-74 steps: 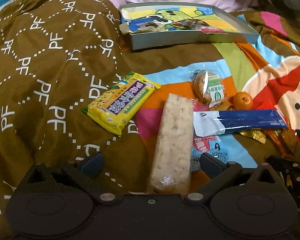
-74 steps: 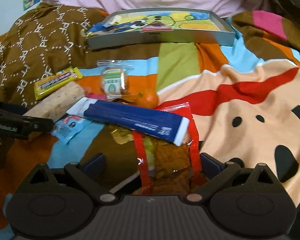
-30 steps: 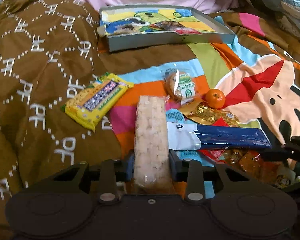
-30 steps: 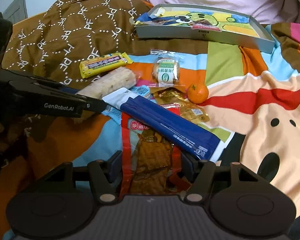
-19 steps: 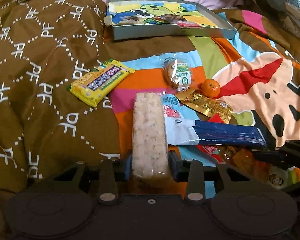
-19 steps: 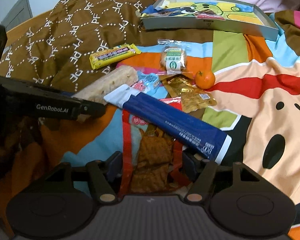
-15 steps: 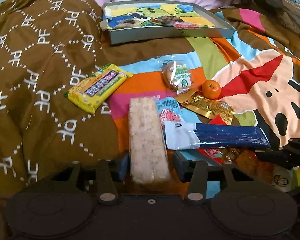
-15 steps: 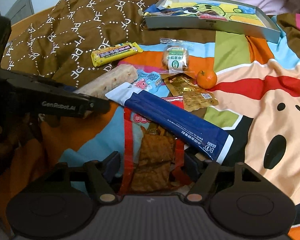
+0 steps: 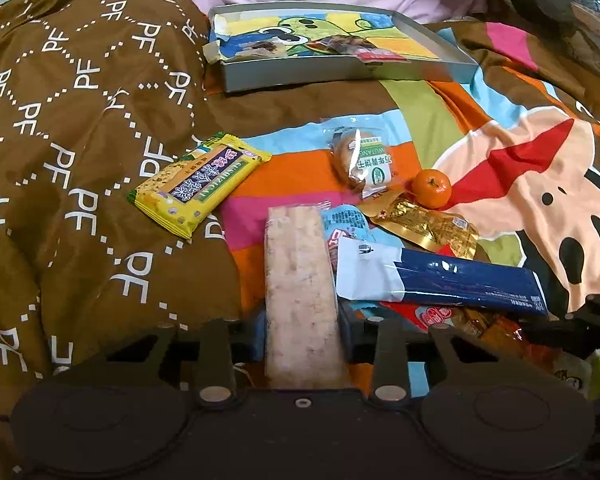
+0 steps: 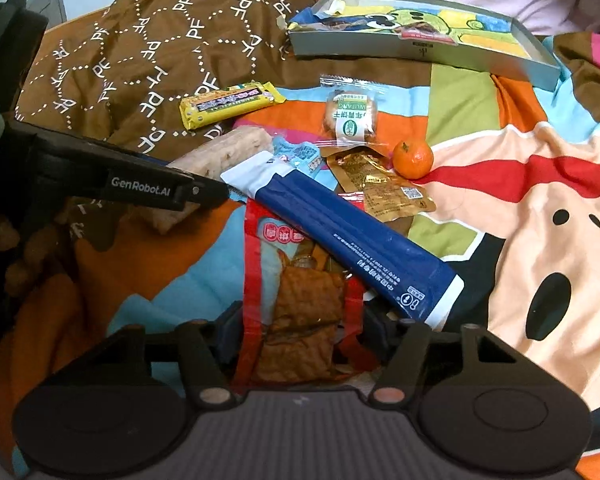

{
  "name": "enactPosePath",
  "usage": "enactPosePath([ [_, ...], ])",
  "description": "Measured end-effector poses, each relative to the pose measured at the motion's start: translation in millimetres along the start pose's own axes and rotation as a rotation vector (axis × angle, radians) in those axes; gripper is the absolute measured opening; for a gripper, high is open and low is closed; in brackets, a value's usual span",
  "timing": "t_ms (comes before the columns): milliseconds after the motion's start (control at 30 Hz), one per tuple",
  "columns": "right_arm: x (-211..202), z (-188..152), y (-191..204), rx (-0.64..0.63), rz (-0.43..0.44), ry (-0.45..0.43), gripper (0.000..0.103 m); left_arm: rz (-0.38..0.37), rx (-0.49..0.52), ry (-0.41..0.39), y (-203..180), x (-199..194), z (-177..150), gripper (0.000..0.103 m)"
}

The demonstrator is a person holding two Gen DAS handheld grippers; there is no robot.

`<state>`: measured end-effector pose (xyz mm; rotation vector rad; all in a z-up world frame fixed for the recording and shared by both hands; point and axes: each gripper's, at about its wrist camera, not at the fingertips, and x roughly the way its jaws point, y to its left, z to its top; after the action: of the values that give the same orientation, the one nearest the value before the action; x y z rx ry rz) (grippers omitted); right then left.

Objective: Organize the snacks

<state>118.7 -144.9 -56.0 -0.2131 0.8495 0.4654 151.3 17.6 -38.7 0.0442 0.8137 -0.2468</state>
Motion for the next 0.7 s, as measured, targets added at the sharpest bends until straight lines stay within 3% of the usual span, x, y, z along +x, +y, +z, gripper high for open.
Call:
enactPosePath([
  [200,-11.7,-4.6,13.5,-0.143,-0.05,-0.028,0.054,-0.045,-0.055,0.043,-1.3,-15.2,-8.3,0.036],
  [333,-13.9,-8.8,20.2,-0.227,-0.12,-0.029,0.054,-0.077,-0.079,0.068,-6.1,-23.6,-15.1,0.035],
  [533,-19.7,-11.2,20.4,-0.251,-0.163,-0.043,0.053,-0.118,-0.109,0.066,-13.5,-34.9,-24.0,0.035],
  [633,-20.0,-10.9,14.4,-0.205,-0.146,-0.033,0.054,-0.116,-0.131,0.053,-13.9,-36.0,-27.5,0.035],
  [700,-16.3,-7.9,6.1,-0.14,-0.112,-0.015,0.06,-0.111,-0.132,0.052,-14.4,-34.3,-28.4,0.035],
])
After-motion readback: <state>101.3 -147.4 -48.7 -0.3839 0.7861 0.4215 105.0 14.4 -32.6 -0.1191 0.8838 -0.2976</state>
